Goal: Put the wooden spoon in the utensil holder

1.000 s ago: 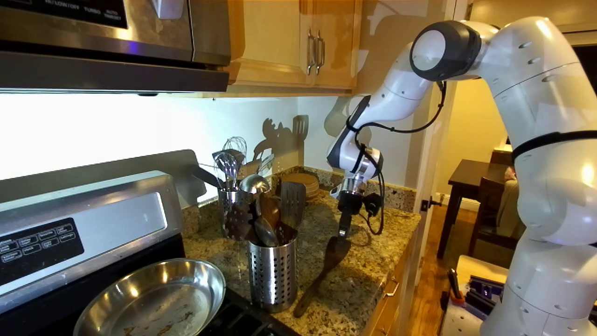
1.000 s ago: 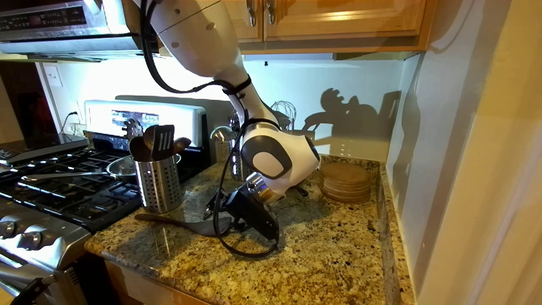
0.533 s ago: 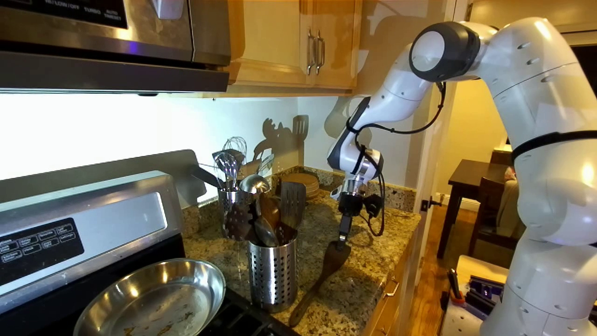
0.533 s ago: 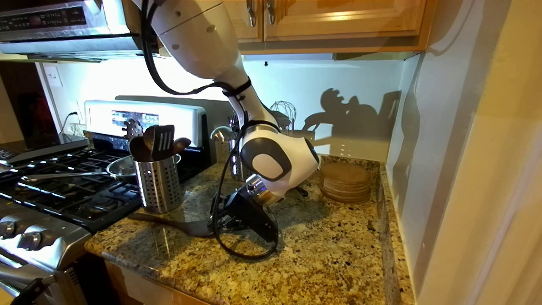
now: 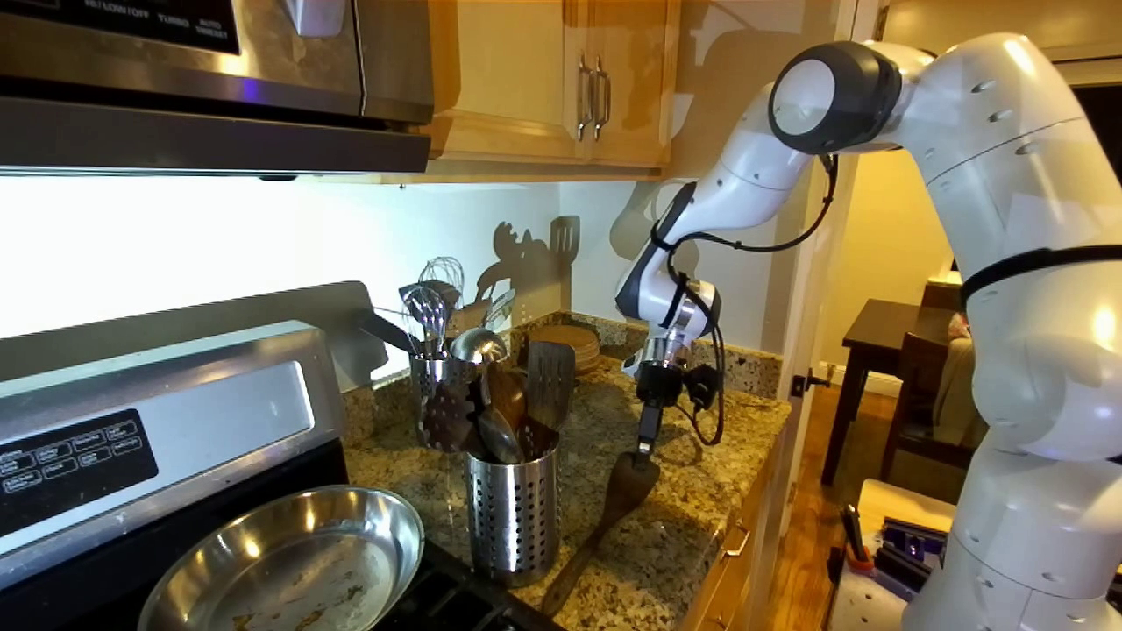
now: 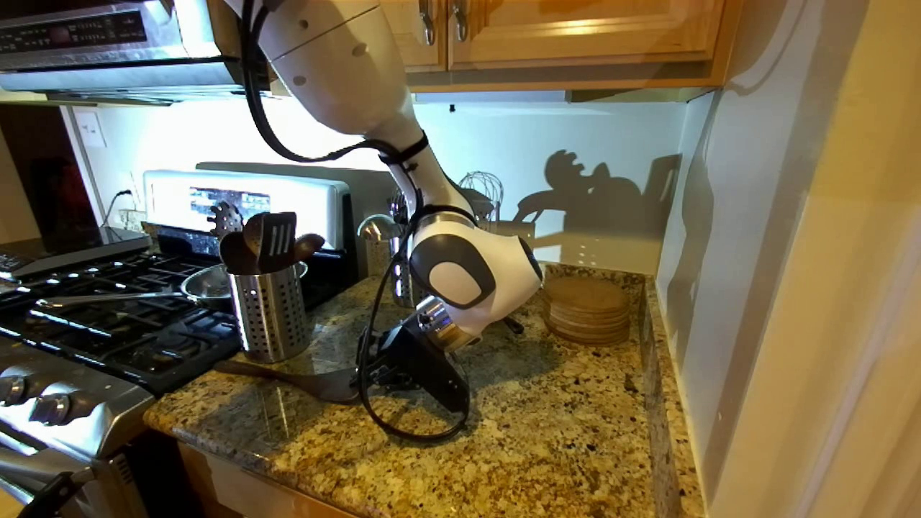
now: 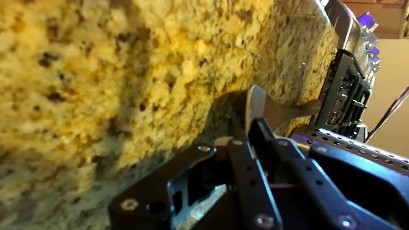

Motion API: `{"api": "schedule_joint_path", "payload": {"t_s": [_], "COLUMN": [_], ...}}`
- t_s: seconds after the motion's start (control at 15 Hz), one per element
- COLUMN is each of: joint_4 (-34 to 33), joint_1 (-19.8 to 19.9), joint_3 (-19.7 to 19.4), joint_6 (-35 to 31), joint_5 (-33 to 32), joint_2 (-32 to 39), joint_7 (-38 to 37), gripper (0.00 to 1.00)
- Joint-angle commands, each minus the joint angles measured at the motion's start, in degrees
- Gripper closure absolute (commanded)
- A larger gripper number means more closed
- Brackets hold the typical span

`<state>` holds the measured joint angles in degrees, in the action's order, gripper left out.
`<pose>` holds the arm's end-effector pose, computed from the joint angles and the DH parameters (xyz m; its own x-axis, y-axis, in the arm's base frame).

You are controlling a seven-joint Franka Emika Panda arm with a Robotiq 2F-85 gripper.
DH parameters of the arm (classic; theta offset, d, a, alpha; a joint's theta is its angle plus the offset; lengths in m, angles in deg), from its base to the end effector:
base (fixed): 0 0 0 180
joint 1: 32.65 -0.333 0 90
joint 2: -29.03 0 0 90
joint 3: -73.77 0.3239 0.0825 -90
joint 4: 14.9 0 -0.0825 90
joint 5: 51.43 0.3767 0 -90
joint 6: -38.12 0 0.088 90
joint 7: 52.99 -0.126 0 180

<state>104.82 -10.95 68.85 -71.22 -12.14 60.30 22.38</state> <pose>0.4649 -0.1725 0.1333 0.9428 0.3209 0.0902 0.2801 -0.6159 -0.7364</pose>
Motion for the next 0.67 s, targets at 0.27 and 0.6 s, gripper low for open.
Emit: {"api": "schedule_joint_path", "payload": {"t_s": [0.27, 0.6], "joint_4": [-1.3, -2.33], "joint_1": [1.07, 1.13], "joint_3": [-2.23, -3.98], "joint_6": [5.29, 11.24], "joint_5": [-1.78, -3.13], "joint_2": [-0.7, -2.45], "joint_7": [-1.29, -1.66], "gripper": [0.92, 0.93]}}
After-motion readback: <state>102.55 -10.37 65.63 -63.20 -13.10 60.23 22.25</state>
